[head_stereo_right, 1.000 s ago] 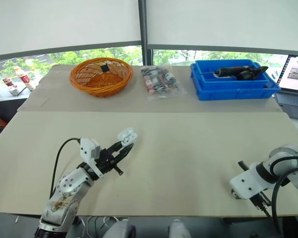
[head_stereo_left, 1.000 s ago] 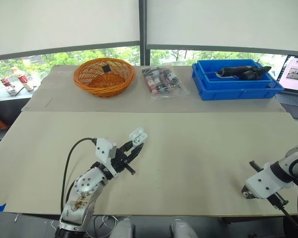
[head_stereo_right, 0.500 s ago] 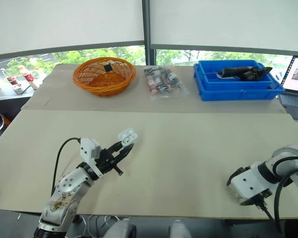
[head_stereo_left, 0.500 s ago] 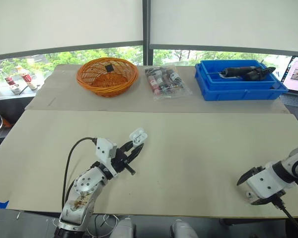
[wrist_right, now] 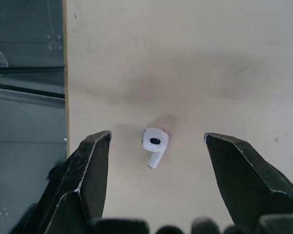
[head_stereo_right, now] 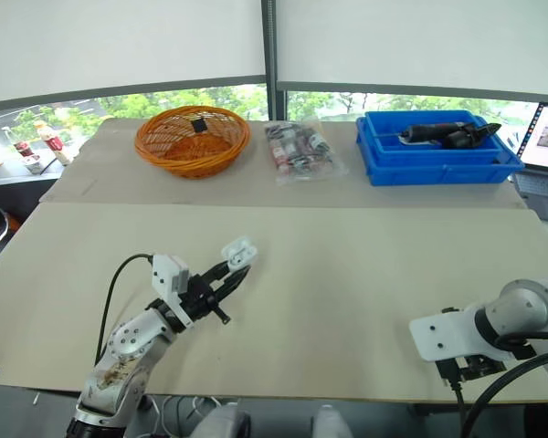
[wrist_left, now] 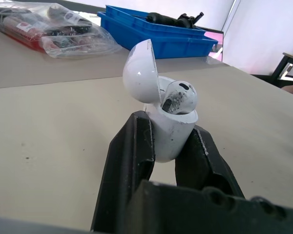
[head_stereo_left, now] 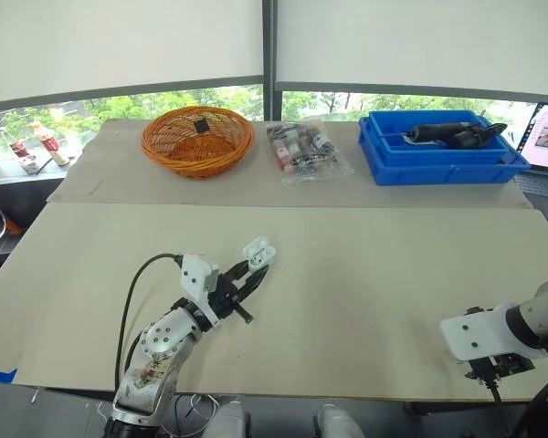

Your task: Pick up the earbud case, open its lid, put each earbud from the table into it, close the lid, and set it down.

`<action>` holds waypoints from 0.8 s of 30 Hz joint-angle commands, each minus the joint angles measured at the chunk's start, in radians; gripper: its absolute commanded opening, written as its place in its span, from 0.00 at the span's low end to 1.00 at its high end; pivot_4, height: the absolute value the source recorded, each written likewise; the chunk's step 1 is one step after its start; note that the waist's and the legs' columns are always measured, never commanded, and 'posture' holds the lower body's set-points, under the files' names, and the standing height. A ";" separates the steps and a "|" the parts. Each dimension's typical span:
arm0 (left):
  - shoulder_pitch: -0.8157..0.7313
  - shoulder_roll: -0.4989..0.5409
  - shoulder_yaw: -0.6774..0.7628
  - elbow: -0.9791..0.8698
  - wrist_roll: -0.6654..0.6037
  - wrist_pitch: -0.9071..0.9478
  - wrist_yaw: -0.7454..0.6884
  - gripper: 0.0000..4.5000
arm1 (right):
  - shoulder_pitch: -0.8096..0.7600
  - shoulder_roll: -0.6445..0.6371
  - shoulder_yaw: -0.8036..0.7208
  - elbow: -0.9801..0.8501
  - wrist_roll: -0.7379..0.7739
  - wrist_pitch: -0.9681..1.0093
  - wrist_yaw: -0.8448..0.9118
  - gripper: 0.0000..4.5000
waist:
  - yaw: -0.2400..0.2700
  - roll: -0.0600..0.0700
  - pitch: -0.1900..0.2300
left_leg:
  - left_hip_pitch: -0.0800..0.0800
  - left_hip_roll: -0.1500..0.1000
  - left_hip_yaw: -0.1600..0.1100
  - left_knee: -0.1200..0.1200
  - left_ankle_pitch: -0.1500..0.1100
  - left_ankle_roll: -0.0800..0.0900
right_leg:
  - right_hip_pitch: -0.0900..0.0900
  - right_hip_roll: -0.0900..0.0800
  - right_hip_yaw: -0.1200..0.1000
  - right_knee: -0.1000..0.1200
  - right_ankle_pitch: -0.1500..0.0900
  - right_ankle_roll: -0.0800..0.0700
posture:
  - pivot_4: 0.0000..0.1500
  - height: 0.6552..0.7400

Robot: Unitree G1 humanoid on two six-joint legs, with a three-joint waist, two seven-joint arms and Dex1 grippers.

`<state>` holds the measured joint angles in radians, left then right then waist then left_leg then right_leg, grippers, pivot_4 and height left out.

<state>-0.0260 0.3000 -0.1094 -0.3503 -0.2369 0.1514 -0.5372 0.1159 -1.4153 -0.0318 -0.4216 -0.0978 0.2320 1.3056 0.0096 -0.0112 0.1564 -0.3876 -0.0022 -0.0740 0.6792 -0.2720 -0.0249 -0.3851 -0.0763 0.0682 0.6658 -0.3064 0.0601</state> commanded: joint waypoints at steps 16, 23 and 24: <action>-0.014 -0.001 0.003 -0.019 -0.005 -0.003 0.006 0.13 | -0.124 0.056 0.144 0.118 -0.045 -0.009 0.026 0.76 | -0.001 0.000 0.000 | 0.000 0.000 0.000 0.000 0.000 0.000 | 0.000 0.000 0.000 0.000 0.000 0.000 | 1.00 1.00; -0.011 -0.001 0.003 -0.024 -0.005 -0.002 0.011 0.13 | -0.144 0.063 0.170 0.158 -0.069 -0.016 0.016 0.76 | -0.001 -0.003 0.000 | 0.001 0.000 0.000 0.000 0.000 0.000 | 0.001 0.000 0.000 -0.001 0.000 0.000 | 1.00 1.00; -0.010 -0.001 0.003 -0.024 -0.005 -0.002 0.012 0.13 | -0.141 0.062 0.170 0.160 -0.070 -0.015 0.015 0.76 | 0.000 -0.003 0.000 | 0.001 0.000 0.000 0.001 0.000 0.000 | 0.001 0.000 0.000 -0.001 0.000 0.000 | 1.00 1.00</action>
<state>-0.0339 0.3009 -0.1115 -0.3476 -0.2368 0.1531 -0.5300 -0.0306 -1.3519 0.1328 -0.2931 -0.1311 0.2148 1.3358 0.0093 -0.0142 0.1565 -0.3869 -0.0023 -0.0741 0.6799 -0.2720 -0.0249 -0.3834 -0.0765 0.0680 0.6650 -0.3063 0.0602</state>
